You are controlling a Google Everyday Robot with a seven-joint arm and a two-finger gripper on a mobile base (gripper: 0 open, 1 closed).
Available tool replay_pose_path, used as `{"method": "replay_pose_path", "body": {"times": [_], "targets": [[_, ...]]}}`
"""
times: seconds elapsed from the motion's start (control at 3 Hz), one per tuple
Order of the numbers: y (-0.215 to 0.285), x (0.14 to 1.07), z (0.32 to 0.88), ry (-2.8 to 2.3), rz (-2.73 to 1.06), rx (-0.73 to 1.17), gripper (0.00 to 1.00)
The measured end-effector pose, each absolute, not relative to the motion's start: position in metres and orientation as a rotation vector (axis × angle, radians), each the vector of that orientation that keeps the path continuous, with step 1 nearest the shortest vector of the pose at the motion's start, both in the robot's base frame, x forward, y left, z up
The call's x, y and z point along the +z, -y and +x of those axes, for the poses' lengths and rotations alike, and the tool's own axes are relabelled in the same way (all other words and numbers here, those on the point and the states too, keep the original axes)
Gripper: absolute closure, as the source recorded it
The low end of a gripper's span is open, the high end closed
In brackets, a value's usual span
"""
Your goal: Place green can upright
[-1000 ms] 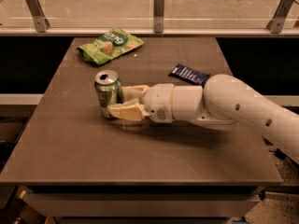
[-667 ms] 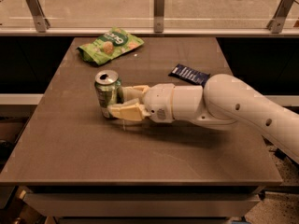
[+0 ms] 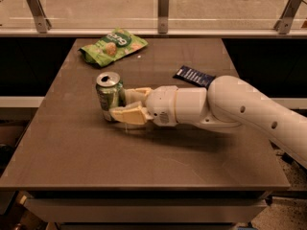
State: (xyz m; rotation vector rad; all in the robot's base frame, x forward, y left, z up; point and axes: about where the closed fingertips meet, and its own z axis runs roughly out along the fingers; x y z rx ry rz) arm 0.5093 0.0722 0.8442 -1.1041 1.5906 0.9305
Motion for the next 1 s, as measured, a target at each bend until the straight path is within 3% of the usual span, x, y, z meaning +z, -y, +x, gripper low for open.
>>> {"method": "replay_pose_path", "body": {"times": [0.33,0.67,1.0], "targets": [[-0.074,0.8445,0.5085,-1.589,-1.108,0.932,0.13],[-0.0762,0.8449,0.5075,-1.587,-1.112,0.934,0.0],[-0.0762,0.8449,0.5075,-1.587,-1.112,0.934,0.0]]}}
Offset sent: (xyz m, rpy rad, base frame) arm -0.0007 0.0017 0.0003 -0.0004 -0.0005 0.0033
